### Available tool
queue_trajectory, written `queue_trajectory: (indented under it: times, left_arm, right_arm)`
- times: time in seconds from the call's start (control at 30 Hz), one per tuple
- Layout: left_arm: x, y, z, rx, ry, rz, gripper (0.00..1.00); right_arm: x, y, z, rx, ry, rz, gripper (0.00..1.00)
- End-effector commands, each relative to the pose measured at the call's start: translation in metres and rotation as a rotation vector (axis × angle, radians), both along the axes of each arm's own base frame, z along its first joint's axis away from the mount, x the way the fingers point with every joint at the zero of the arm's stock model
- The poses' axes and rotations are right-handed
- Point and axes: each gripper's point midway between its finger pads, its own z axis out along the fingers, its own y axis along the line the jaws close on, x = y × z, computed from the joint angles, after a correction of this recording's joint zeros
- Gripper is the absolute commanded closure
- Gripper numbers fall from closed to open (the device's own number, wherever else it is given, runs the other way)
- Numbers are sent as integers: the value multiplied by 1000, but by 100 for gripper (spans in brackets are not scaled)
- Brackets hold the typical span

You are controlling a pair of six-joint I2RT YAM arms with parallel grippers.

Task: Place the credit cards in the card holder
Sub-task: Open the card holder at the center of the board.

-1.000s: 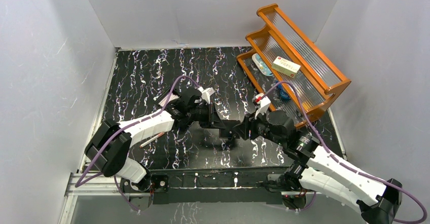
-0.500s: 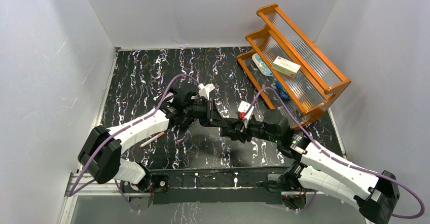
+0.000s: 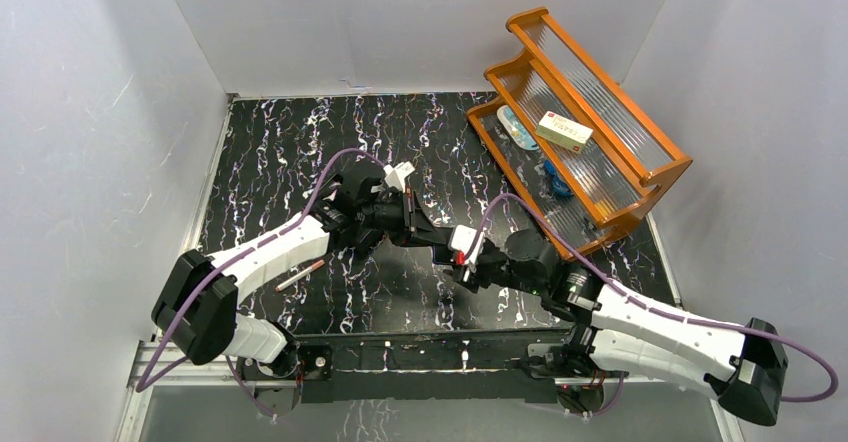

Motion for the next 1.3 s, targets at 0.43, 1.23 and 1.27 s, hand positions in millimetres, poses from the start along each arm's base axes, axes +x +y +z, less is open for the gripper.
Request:
queue_trajectory:
  times: [0.43, 1.23, 1.27]
  left_arm:
    - [-12, 2, -4, 2, 65, -41, 100]
    - [-2, 30, -41, 213, -53, 5, 36]
    - [-3, 29, -42, 212, -54, 3, 36]
  right_arm:
    - [32, -7, 30, 42, -155, -226, 100]
    - [4, -5, -45, 198, 909, -928, 100]
    - [5, -5, -47, 188, 916, -949, 100]
